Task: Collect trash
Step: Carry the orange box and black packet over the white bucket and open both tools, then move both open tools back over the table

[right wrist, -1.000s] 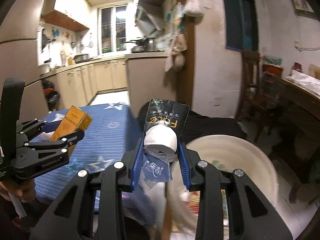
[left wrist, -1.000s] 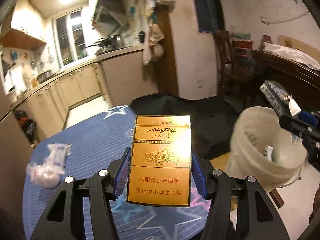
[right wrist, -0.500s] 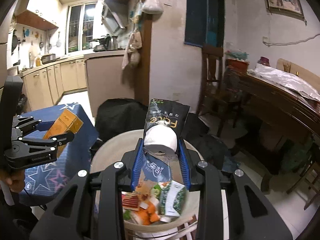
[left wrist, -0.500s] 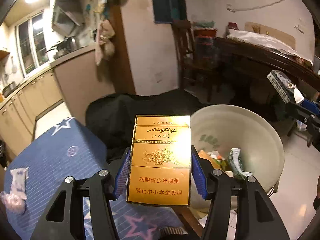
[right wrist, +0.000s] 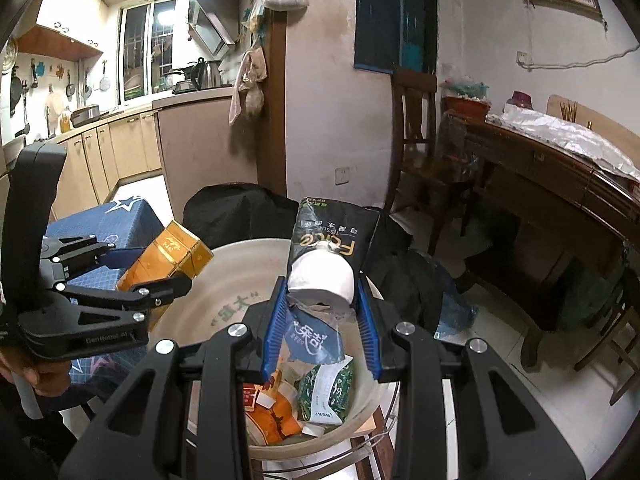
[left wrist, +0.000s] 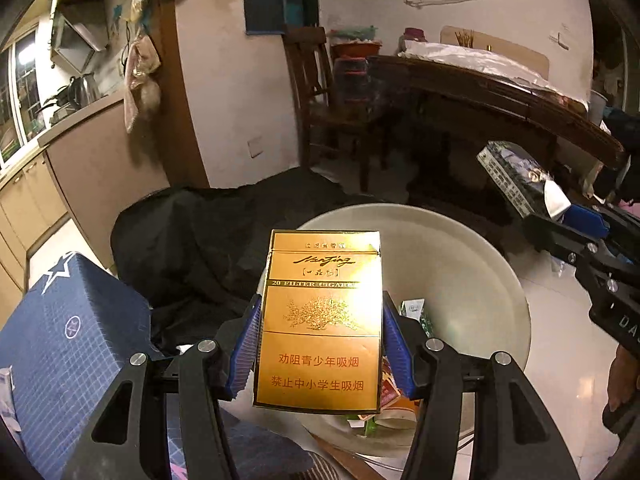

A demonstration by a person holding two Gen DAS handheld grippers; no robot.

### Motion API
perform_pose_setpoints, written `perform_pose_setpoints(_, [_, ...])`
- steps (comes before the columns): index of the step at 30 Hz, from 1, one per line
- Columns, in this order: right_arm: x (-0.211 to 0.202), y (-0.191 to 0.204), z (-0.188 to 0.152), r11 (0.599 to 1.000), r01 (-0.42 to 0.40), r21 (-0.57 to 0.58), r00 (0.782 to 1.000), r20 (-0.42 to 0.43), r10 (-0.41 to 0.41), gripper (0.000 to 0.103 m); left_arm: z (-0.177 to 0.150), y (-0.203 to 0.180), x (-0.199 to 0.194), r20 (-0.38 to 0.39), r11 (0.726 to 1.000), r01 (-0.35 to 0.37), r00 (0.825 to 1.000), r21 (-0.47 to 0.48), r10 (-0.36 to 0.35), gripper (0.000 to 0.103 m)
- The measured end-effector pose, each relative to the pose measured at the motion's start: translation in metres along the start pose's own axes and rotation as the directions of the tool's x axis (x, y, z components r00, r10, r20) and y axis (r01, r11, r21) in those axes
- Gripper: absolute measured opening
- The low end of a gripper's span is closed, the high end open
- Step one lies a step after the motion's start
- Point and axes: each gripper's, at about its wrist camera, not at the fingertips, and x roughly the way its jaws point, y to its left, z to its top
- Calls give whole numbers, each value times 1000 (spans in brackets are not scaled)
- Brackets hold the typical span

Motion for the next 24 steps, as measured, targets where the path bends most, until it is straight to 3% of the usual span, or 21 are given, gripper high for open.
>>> perform_pose_setpoints(9, [17,-2,6,1000,-20,10,1000,-17,21,33,0,-1,11,-3,1000,-3,1000,19,3,58])
perform_pose_setpoints(15, [34,-8,6,1000,-29,3,999,-38,29,48,1,2,11,38,1000,-17,999,18,16,69])
perform_pose_setpoints(24, [44,-15,-3,999,-32,14,995,-99,33,49,-2,-1,12,25,1000,6,1000,28,-7,70])
